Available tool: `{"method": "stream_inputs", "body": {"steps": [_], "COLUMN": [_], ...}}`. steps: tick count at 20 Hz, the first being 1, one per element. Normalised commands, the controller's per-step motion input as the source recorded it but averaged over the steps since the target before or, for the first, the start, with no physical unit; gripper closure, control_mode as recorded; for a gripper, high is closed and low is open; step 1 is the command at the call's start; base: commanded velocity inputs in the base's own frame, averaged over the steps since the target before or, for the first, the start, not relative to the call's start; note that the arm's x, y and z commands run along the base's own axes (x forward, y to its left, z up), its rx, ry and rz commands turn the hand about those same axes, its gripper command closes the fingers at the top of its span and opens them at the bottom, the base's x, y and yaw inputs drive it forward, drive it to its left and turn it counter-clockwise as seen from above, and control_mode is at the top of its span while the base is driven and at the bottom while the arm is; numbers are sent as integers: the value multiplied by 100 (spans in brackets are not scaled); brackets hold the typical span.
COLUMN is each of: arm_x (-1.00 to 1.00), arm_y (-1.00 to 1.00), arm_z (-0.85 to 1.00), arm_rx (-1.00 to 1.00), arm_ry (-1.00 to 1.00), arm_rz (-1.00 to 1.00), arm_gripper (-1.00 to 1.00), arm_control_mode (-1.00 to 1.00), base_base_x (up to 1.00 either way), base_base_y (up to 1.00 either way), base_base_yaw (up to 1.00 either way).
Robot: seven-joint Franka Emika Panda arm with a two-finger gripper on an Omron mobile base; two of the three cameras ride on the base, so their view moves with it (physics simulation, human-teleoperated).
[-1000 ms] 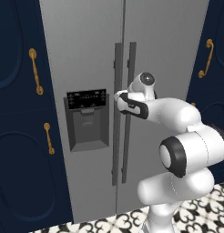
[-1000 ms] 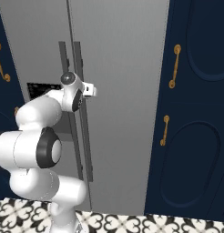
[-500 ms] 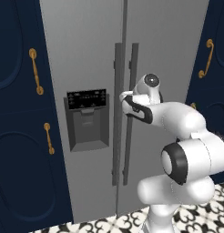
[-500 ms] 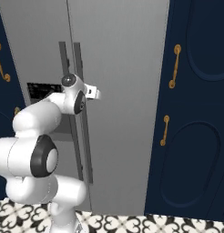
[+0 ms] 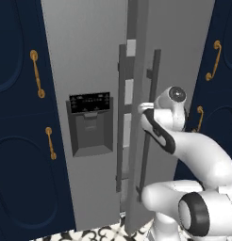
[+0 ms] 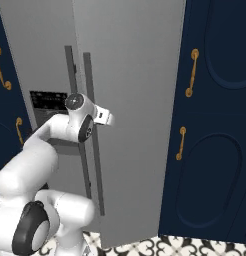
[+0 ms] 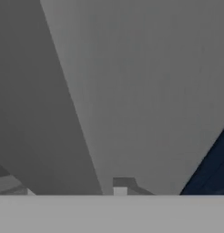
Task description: Grab a lemon wedge from the fridge and one ice cube from the ice bowl, and put them in the glass of lemonade.
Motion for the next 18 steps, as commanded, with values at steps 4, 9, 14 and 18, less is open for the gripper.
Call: {"method": "stream_inputs", "body": {"steps": [4, 9, 14, 18], "arm_x": [-70, -66, -48, -52], "arm_y": [-98, -92, -72, -70], "arm_z": [15, 6, 2, 2], "arm_rx": [11, 11, 9, 10], "arm_ry": [0, 0, 0, 0], "arm_rz": [-10, -11, -14, -15], "arm_gripper": [100, 100, 100, -100], "arm_control_mode": [-100, -100, -100, -100], "base_base_x": [0, 0, 0, 0], "base_base_y": [0, 0, 0, 0], "base_base_yaw": [0, 0, 0, 0]}}
